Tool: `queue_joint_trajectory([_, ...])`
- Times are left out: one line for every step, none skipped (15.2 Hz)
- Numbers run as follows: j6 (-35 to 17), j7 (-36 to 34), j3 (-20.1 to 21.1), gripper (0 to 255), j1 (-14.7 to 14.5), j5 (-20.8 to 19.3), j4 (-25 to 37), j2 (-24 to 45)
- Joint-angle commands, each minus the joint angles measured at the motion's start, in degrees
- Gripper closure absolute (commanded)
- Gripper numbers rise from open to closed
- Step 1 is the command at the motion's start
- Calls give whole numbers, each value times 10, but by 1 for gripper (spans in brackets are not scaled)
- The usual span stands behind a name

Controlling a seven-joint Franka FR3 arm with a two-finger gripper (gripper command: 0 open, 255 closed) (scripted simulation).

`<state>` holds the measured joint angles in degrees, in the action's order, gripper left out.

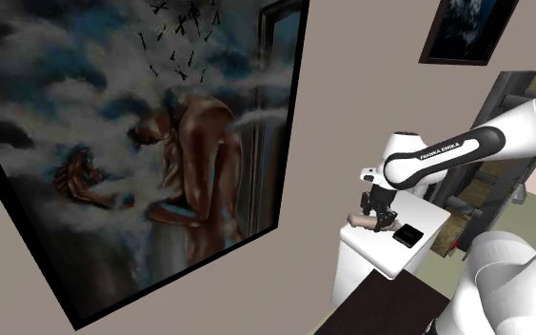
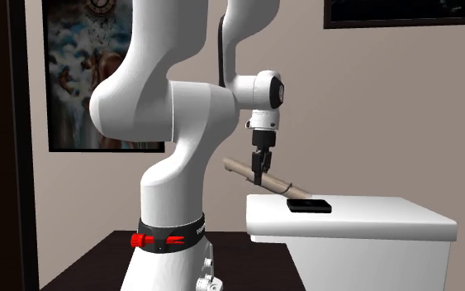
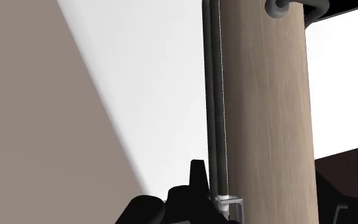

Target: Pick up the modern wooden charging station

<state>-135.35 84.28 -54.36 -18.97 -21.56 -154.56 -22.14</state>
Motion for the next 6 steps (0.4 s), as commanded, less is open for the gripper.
queue_joint_trajectory([24,-9,16,255,10,-7,5,-20])
queue_joint_trajectory([35,-12,22,255,15,-9,8,-28])
queue_joint_trajectory([46,-14,28,255,18,-11,11,-36])
queue_joint_trajectory([57,-17,34,255,22,-12,15,-44])
queue_joint_trajectory([58,-17,35,255,22,-12,15,-45])
queue_joint_trajectory([58,-17,35,255,22,-12,15,-45])
